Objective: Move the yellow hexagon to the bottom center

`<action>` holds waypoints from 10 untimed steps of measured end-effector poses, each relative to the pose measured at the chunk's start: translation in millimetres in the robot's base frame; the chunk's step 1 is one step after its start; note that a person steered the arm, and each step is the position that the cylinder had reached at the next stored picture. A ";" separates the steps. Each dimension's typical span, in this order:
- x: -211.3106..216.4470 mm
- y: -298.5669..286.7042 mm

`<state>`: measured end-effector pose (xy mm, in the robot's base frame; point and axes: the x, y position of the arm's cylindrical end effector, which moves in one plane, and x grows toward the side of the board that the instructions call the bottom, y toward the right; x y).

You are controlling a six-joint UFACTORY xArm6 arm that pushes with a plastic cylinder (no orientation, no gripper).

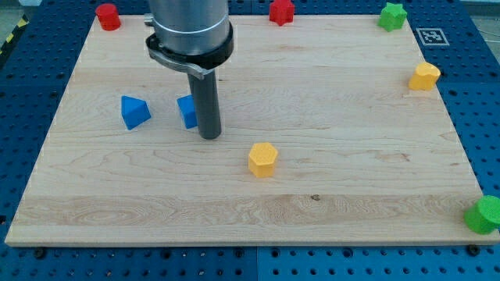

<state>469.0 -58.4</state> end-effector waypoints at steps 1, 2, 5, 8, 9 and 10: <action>0.0 12.3; 0.0 16.0; -7.1 52.4; -1.0 90.4; 0.3 93.7; 0.6 91.0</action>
<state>469.6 32.5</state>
